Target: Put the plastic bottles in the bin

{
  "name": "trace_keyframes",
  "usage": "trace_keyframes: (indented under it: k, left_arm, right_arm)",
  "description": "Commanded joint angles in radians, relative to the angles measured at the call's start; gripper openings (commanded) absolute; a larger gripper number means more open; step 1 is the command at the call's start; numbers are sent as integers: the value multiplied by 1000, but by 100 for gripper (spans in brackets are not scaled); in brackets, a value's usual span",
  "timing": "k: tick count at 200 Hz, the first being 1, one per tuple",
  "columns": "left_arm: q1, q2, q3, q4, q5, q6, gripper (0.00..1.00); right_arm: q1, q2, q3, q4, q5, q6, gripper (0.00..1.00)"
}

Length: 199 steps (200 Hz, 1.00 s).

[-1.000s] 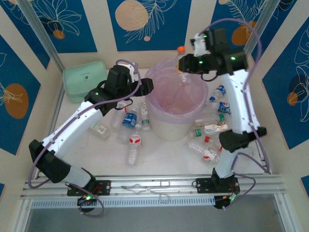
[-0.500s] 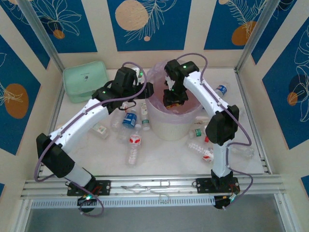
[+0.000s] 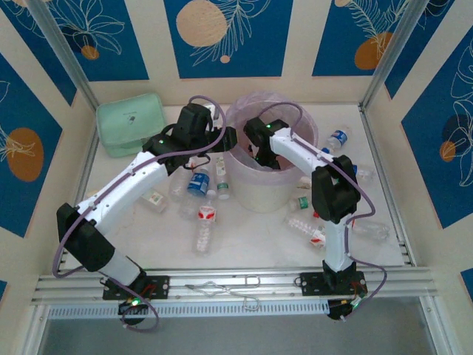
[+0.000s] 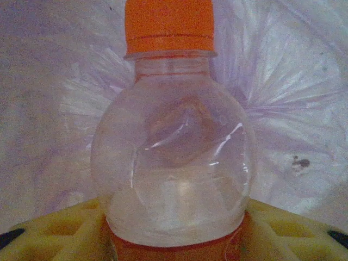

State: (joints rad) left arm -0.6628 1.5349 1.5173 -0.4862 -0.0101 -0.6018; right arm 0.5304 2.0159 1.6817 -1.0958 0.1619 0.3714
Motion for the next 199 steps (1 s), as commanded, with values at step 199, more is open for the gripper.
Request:
trace_keyframes:
  k: [199]
  left_arm:
    - [-9, -32, -6, 9, -56, 37, 55]
  right_arm:
    - [-343, -466, 311, -153, -80, -47, 99]
